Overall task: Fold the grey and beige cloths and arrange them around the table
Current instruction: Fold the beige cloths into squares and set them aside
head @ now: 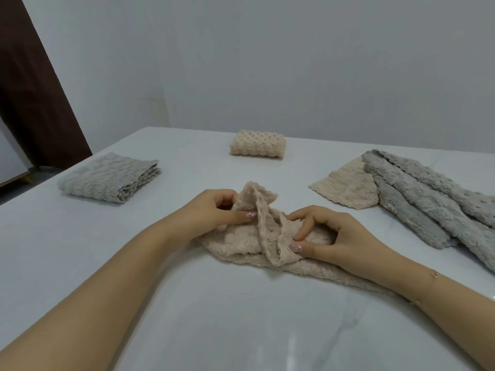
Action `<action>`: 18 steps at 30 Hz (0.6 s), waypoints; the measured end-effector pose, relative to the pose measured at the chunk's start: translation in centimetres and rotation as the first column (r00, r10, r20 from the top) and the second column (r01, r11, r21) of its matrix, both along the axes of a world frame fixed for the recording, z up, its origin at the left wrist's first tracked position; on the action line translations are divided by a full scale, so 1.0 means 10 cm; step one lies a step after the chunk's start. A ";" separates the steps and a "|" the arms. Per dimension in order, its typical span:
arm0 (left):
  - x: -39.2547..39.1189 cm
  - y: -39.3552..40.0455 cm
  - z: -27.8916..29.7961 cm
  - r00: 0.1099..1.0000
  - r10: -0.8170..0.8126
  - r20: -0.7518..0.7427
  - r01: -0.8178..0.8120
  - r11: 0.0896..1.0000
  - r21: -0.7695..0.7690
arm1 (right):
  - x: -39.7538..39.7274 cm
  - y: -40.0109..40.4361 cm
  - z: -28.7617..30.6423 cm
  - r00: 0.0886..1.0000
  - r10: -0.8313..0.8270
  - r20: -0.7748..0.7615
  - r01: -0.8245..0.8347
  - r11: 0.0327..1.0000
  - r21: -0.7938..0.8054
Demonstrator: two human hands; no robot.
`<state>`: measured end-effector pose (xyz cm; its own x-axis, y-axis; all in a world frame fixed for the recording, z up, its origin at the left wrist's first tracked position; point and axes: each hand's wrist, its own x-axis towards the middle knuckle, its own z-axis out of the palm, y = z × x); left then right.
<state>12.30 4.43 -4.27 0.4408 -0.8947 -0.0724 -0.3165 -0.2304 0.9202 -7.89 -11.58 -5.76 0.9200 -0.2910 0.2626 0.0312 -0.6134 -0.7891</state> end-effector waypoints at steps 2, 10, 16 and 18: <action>0.07 0.10 0.05 0.982 -0.139 -0.128 0.144 0.989 0.035 | 0.00 0.01 -0.01 1.000 0.000 -0.012 0.000 1.000 0.009; 0.27 0.25 -0.01 0.874 -0.207 -0.440 0.145 0.975 -0.170 | -0.01 -0.03 0.00 0.999 -0.015 0.040 0.001 0.944 0.329; 0.34 0.28 -0.01 0.783 -0.116 -0.611 -0.069 0.960 -0.270 | -0.02 -0.06 0.03 0.999 -0.024 0.049 -0.006 0.842 0.539; 0.31 0.32 0.01 0.757 -0.148 -0.636 -0.045 0.960 -0.278 | -0.01 -0.10 0.01 0.998 -0.038 0.056 0.000 0.826 0.564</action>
<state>15.43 7.63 -4.13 0.3271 -0.9412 -0.0839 0.3707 0.0462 0.9276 -7.94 -12.53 -5.67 0.9001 -0.4230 0.1043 0.0852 -0.0640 -0.9943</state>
